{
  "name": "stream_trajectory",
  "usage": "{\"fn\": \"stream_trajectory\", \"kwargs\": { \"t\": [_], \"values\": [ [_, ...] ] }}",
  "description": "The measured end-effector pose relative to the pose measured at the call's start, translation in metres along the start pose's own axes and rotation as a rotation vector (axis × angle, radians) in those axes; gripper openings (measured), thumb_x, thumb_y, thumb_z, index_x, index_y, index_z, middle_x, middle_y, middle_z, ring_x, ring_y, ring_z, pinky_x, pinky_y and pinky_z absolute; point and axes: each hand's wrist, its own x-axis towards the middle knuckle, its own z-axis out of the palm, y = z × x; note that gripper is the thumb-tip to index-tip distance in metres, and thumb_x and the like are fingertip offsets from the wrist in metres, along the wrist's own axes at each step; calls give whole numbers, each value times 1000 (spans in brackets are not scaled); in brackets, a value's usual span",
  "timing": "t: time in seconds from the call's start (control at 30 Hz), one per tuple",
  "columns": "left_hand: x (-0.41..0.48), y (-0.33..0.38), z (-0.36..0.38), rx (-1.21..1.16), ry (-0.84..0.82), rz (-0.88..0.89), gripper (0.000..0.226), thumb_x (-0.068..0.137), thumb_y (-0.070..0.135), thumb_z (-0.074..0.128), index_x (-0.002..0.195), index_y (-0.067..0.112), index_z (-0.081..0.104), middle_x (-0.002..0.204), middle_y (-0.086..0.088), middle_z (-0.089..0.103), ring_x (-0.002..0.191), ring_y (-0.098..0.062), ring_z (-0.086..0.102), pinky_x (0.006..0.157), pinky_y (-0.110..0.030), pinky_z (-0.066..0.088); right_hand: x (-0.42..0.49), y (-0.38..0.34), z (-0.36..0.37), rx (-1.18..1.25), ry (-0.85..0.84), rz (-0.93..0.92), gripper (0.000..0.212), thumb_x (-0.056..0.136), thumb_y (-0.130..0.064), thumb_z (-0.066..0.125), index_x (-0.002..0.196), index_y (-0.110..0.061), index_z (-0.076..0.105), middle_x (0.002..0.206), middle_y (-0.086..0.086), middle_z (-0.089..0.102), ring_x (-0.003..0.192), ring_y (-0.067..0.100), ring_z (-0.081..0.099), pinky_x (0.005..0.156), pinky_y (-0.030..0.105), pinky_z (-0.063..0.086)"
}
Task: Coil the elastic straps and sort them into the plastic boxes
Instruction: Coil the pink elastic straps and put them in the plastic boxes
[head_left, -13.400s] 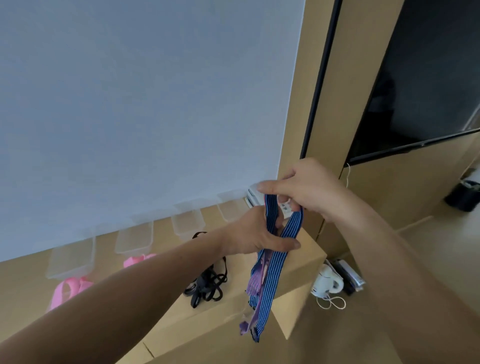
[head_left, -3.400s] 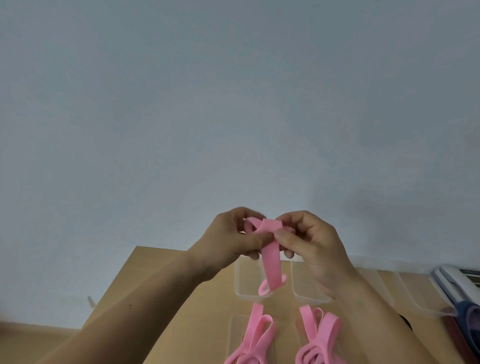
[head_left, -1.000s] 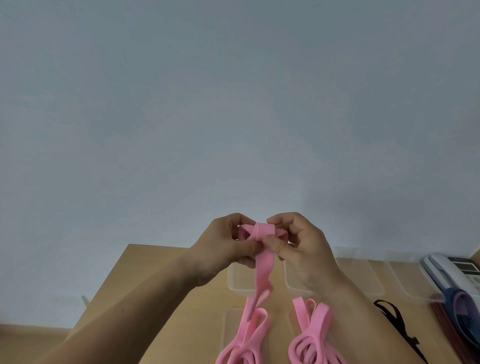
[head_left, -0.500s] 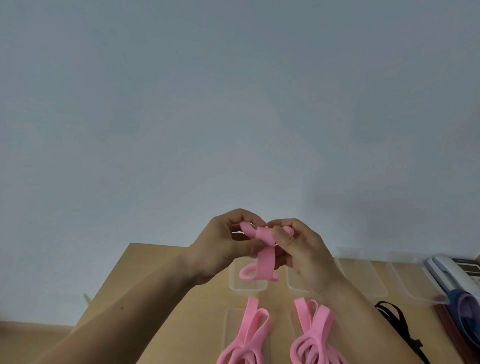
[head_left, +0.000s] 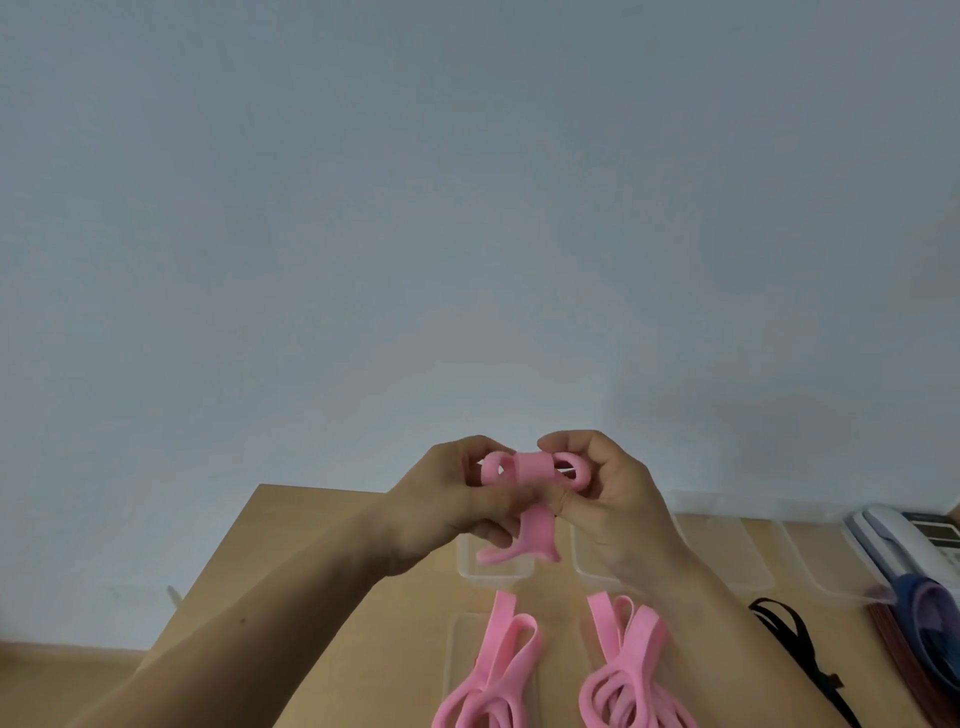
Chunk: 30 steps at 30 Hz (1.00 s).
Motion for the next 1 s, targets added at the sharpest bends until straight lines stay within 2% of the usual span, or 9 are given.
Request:
{"fn": "stream_trajectory", "kwargs": {
  "t": [0.1,0.2,0.3,0.4,0.5,0.63,0.8,0.87,1.0],
  "values": [
    [0,1,1,-42,4,-25,43,83,34,72,111,4,61,98,-25,72,83,-35,69,78,-42,58,-2,1,0,-31,-4,-23,36,66,-22,82,96,-38,68,97,-4,72,90,18,70,78,27,57],
    [3,-2,2,-63,44,2,27,89,22,72,107,4,63,95,-26,71,78,-34,68,76,-43,59,-3,2,-1,-63,-9,-13,40,66,-17,82,96,-39,68,96,-3,73,87,17,71,74,26,57],
    [3,-3,4,-81,57,47,29,82,20,76,106,8,66,99,-28,69,80,-33,69,75,-42,59,-5,0,-3,-52,-6,25,39,67,-15,83,95,-38,69,99,-6,73,88,18,72,74,29,59],
    [4,-5,3,-26,91,101,25,81,16,77,104,13,69,103,-29,67,85,-42,70,76,-43,59,-6,-3,-4,-1,-54,67,31,69,-26,81,98,-29,71,101,-1,73,92,25,73,79,40,60],
    [3,-8,4,-3,82,142,24,81,11,76,104,15,71,103,-27,68,91,-44,70,78,-43,59,-5,-9,-2,82,-36,130,28,75,-45,81,83,-19,73,82,7,66,85,37,72,76,48,60],
    [2,-8,5,39,57,242,24,82,1,76,103,12,70,104,-20,70,97,-41,68,82,-41,59,-8,-13,0,-5,-49,206,33,71,-58,68,60,-27,65,69,7,66,65,34,71,60,37,58],
    [-1,-7,6,45,72,140,43,78,0,77,115,16,61,105,-19,65,82,-35,70,73,-40,59,-11,-14,-1,-27,-22,157,50,65,-54,74,90,-11,69,67,9,70,53,22,64,52,30,53],
    [-4,-6,6,39,59,74,49,76,9,77,119,15,55,98,-14,68,82,-33,72,71,-39,59,-12,-14,0,-15,-9,132,52,61,-54,77,92,-14,71,72,8,73,55,22,66,53,29,54],
    [-10,0,5,8,-72,-17,42,79,18,72,113,-1,56,102,-21,71,89,-38,71,77,-41,59,-12,-11,-2,19,12,115,44,57,-52,82,91,-26,73,76,3,73,59,21,68,56,25,53]
  ]
}}
